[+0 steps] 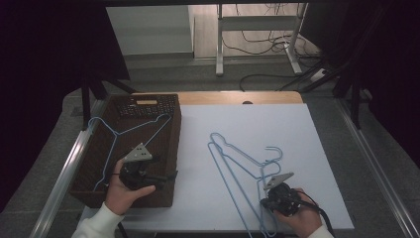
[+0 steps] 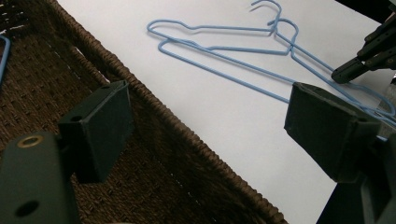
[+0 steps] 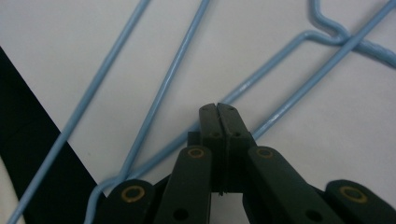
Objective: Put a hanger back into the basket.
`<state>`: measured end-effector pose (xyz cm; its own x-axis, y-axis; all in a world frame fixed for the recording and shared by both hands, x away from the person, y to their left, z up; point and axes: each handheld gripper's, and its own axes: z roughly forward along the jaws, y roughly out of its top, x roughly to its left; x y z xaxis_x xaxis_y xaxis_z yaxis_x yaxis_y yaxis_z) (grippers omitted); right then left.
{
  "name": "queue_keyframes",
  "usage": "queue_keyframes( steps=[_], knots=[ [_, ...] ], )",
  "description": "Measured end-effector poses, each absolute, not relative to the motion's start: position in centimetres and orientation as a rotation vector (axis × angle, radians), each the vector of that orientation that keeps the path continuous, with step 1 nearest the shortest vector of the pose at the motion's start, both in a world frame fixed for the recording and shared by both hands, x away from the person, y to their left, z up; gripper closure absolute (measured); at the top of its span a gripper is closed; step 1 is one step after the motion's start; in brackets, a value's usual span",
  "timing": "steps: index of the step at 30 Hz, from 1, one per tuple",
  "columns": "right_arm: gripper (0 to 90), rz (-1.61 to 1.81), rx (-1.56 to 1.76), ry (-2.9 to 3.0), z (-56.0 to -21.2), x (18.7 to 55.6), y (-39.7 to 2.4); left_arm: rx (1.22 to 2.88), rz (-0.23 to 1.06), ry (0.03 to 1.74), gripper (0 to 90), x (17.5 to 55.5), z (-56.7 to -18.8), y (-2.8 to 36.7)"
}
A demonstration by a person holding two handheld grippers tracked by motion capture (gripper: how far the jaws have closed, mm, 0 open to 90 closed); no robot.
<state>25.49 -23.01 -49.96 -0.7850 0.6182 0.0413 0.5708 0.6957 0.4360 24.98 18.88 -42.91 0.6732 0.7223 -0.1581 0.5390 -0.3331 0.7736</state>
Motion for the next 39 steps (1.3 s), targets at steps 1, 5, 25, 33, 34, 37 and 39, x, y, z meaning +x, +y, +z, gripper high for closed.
queue_keyframes(
  steps=[1, 5, 25, 33, 34, 37, 39],
  knots=[
    [89.1, 0.657, 0.987, 2.789, -49.9, 25.4, -23.1, 2.024, 0.269, 0.972, 15.7, 25.0, -42.9, 18.9],
    [89.1, 0.624, 1.0, 2.78, -49.9, 25.3, -23.6, 2.026, 0.27, 0.971, 15.7, 25.1, -42.9, 18.8],
    [89.1, 0.593, 1.225, 2.545, -49.4, 30.0, -29.1, 2.021, 0.277, 0.979, 15.9, 25.1, -42.7, 18.9],
    [89.0, 0.789, 1.048, 2.683, -48.8, 30.4, -21.9, 2.012, 0.285, 0.981, 15.9, 25.1, -42.5, 19.0],
    [89.0, 0.793, 1.038, 2.695, -49.0, 30.7, -20.9, 2.012, 0.286, 0.98, 16.0, 25.1, -42.5, 19.1],
    [89.0, 0.785, 1.013, 2.714, -49.7, 31.6, -18.4, 2.012, 0.286, 0.975, 16.0, 25.0, -42.4, 19.0],
    [89.0, 0.776, 1.006, 2.731, -50.0, 31.9, -17.6, 2.013, 0.287, 0.971, 16.0, 25.0, -42.4, 19.1]
  ],
)
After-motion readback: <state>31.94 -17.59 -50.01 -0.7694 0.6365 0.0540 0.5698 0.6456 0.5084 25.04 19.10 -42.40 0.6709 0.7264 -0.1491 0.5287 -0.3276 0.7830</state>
